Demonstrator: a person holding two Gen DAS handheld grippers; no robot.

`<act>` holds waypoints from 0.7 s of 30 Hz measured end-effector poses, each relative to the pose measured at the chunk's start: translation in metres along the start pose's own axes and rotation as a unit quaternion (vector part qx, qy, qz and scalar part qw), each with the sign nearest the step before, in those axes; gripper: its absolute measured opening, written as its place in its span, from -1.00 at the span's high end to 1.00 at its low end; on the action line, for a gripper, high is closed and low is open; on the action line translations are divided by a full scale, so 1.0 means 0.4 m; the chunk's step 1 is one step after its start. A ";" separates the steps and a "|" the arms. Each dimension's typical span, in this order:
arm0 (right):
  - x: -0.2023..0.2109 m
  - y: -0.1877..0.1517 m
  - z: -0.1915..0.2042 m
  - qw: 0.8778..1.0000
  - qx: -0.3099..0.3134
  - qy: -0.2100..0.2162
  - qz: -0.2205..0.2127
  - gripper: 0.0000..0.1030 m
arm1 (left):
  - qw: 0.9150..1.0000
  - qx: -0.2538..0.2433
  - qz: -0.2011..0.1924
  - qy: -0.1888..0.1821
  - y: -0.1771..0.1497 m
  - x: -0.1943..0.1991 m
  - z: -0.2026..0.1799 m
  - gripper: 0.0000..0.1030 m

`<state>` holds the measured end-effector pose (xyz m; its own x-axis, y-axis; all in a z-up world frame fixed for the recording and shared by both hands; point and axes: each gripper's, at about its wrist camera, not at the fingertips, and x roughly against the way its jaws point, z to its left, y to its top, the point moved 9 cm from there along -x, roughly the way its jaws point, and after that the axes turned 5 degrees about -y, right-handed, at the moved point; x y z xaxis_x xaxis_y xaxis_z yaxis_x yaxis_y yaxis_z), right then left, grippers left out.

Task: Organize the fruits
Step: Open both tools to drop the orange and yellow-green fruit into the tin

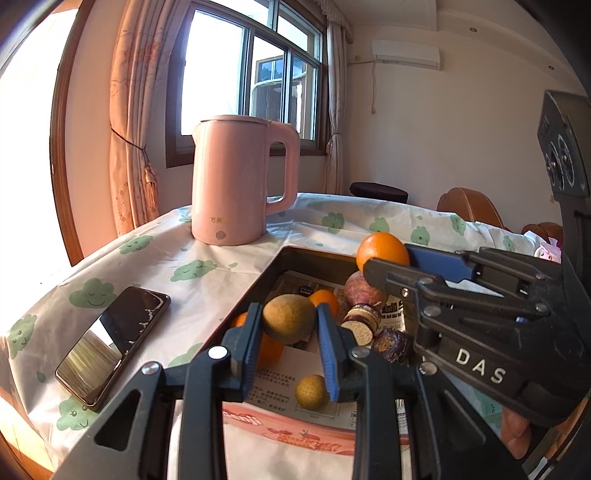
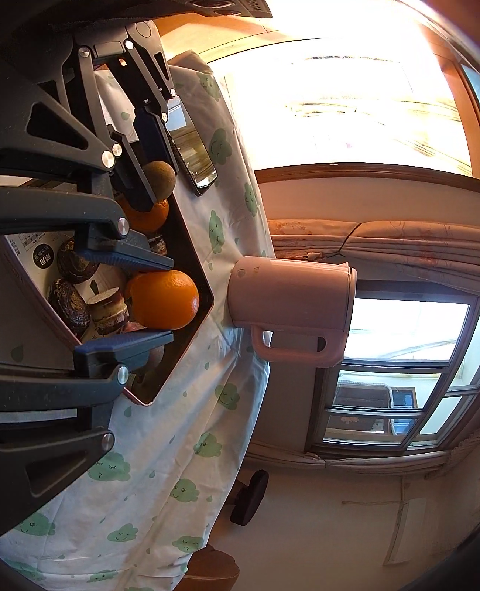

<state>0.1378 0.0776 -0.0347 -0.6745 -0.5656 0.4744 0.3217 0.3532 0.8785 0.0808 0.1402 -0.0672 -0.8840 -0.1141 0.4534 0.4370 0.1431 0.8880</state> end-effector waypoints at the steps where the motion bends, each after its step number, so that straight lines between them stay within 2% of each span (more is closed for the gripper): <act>1: -0.006 -0.001 0.001 1.000 0.000 0.001 0.003 0.35 | 1.000 0.000 0.001 0.000 -0.002 -0.001 0.001 0.40; 21: -0.052 -0.030 0.027 0.999 0.004 0.011 0.044 0.35 | 1.000 0.004 0.027 0.000 -0.032 -0.028 0.017 0.40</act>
<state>0.1409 0.0931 -0.0556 -0.6293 -0.5478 0.5512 0.3744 0.4079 0.8327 0.0839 0.1465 -0.0842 -0.8590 -0.1066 0.5007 0.4827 0.1569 0.8616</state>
